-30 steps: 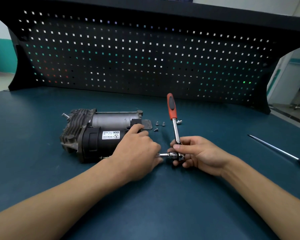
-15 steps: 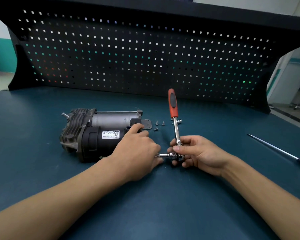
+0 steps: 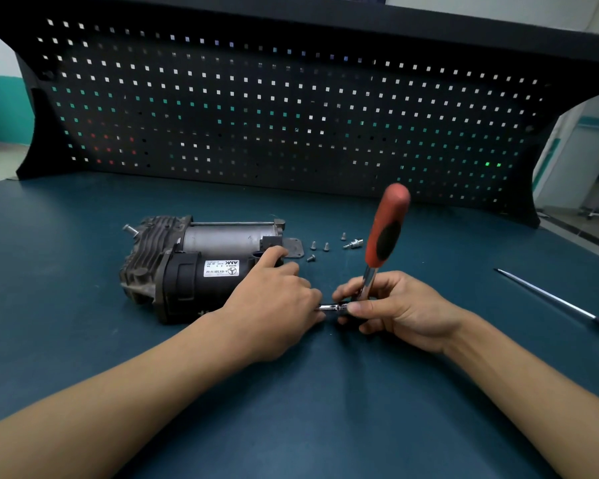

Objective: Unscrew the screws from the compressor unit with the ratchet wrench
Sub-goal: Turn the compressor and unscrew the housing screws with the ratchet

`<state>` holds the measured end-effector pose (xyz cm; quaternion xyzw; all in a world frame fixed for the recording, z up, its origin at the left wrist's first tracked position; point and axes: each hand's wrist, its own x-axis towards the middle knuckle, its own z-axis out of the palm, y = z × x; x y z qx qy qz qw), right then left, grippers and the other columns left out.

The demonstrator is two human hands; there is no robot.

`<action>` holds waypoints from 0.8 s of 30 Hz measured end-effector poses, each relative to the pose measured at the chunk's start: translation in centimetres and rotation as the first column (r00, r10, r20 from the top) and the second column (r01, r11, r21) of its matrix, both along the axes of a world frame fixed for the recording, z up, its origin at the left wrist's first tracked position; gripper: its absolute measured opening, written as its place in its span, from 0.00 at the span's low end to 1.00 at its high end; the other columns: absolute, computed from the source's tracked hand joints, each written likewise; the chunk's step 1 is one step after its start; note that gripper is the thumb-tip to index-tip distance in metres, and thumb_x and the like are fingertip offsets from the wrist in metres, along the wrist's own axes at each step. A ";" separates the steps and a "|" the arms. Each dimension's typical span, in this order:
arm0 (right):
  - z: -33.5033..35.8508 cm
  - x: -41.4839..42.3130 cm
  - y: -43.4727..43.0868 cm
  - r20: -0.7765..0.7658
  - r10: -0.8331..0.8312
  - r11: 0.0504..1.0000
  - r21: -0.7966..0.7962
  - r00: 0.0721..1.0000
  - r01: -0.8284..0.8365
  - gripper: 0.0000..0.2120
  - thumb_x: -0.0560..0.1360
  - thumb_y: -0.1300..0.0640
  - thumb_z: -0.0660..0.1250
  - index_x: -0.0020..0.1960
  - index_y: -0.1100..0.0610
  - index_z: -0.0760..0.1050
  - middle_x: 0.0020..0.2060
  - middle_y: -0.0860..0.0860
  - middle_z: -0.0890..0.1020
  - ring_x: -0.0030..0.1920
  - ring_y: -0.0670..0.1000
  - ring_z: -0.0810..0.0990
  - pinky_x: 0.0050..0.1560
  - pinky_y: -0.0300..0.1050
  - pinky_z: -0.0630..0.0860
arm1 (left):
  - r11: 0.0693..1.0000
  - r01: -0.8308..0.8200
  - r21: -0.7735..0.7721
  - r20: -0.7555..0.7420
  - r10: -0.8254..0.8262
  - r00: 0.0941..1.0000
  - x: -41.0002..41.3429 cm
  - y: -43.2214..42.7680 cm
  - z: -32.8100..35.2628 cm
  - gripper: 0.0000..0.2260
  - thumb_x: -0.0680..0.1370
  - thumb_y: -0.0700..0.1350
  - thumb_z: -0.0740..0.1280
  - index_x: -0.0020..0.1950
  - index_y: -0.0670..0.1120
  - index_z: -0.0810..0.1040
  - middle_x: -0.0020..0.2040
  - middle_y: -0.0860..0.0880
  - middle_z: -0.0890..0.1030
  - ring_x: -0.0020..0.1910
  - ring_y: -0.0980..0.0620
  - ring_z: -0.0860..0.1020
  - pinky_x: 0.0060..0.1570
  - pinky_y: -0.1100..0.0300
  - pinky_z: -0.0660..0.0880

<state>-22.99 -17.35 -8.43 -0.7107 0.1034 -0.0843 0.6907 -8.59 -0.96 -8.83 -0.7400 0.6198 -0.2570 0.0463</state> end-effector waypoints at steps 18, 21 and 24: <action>0.2 -0.2 0.5 0.003 0.000 0.999 -0.053 1.000 0.000 0.07 0.63 0.62 0.75 0.39 0.53 0.86 0.49 0.50 0.86 0.43 0.50 0.85 0.37 0.40 0.78 | 0.999 -0.031 0.033 -0.009 0.031 0.999 -0.1 -0.2 0.1 0.18 0.82 0.61 0.53 0.48 0.52 0.77 0.46 0.54 0.82 0.51 0.48 0.74 0.67 0.48 0.53; 0.2 -0.2 0.6 0.001 0.004 0.998 -0.056 1.000 -0.004 0.07 0.63 0.62 0.75 0.39 0.52 0.86 0.49 0.49 0.86 0.44 0.50 0.84 0.37 0.40 0.78 | 0.999 -0.033 0.034 -0.010 0.034 0.999 -0.1 -0.1 0.2 0.18 0.82 0.61 0.53 0.47 0.52 0.77 0.46 0.54 0.81 0.50 0.48 0.74 0.67 0.48 0.53; 0.3 -0.3 0.6 0.000 0.004 0.998 -0.059 1.000 -0.004 0.07 0.63 0.61 0.75 0.39 0.51 0.86 0.48 0.49 0.86 0.43 0.49 0.84 0.37 0.40 0.78 | 0.999 -0.032 0.033 -0.013 0.033 0.999 -0.2 -0.1 0.2 0.18 0.82 0.61 0.53 0.47 0.53 0.76 0.46 0.54 0.82 0.51 0.48 0.75 0.68 0.48 0.53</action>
